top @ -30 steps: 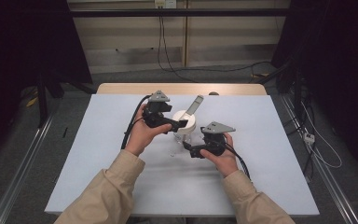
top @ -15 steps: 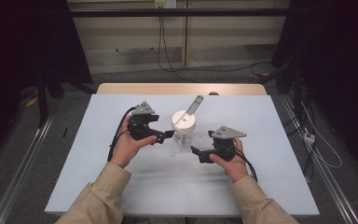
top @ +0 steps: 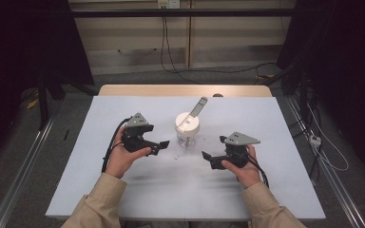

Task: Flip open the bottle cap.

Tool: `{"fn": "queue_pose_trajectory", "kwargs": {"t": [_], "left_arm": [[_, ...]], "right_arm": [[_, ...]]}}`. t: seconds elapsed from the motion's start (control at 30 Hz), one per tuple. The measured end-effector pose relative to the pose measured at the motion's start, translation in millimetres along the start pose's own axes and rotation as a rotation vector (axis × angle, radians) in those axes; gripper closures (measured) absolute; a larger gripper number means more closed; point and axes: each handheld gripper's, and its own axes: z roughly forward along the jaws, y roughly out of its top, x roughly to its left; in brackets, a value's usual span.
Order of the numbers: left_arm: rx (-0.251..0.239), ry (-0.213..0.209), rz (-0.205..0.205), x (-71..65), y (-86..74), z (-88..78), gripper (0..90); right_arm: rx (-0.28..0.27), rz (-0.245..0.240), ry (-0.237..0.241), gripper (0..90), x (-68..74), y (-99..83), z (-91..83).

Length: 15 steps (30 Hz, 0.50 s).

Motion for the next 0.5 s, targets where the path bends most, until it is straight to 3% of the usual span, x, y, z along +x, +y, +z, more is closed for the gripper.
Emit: {"fn": "queue_pose_trajectory", "kwargs": {"t": [0.5], "left_arm": [[0.028,0.021,-0.021,5.8,-25.2,-10.5,7.4]], "right_arm": [[0.008,-0.006,-0.016,6.9,-4.7,-6.5,-9.2]]}}
